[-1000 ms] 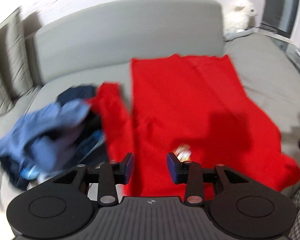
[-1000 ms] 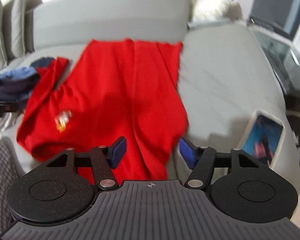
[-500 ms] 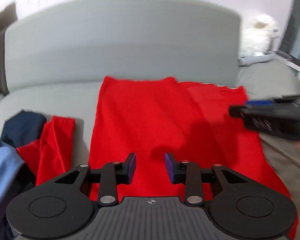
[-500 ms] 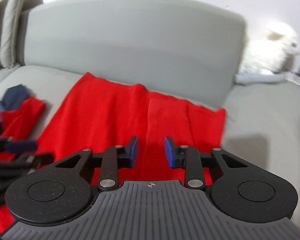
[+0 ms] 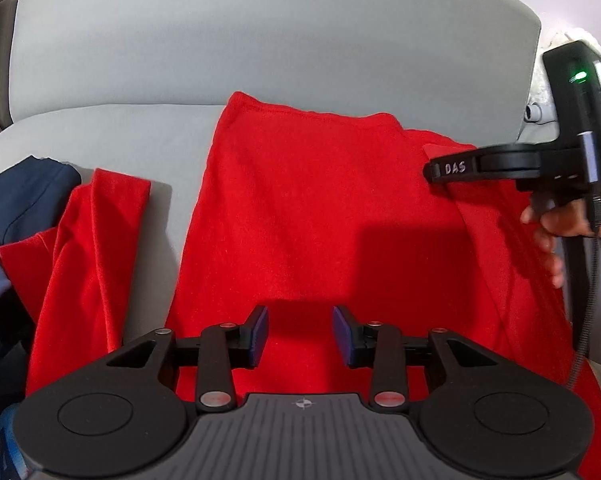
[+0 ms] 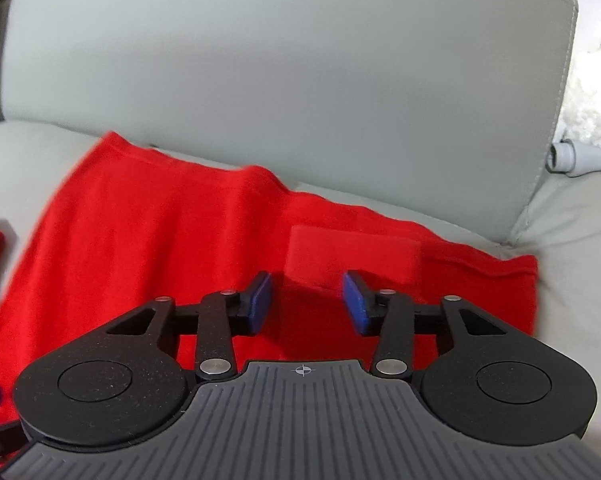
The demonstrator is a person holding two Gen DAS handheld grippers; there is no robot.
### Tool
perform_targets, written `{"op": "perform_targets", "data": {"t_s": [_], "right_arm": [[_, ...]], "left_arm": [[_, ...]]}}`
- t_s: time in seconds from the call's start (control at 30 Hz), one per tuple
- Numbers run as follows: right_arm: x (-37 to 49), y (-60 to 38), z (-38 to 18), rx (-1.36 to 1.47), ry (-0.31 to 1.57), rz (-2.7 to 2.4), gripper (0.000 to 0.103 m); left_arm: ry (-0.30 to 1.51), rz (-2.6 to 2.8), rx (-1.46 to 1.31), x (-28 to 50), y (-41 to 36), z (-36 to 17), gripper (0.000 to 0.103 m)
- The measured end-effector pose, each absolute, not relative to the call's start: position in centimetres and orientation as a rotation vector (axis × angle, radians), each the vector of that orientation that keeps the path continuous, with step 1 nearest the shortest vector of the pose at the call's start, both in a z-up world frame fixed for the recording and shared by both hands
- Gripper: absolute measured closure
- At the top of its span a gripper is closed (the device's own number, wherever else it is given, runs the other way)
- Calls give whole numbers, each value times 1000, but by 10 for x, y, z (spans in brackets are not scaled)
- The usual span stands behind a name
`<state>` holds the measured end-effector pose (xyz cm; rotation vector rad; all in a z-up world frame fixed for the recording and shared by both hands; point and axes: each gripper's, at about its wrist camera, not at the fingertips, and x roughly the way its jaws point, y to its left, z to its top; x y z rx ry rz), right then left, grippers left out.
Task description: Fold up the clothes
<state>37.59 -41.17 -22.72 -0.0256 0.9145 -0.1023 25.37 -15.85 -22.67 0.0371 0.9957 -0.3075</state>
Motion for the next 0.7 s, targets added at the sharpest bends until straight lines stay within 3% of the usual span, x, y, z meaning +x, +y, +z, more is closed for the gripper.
{"op": "perform_targets", "data": {"t_s": [0.17,0.43,0.7], "right_arm": [[372,-423,-218,-7,913,-162,94],[334,-451,-162,63,824,-222,97],[216,-545,-46,174,607,-407,97]], "left_arm": [[991,-297,43,246,-151,-220,66],[989,-292,50,233,-137,-203,66],[935,-339,96,205,-151,-167,65]]}}
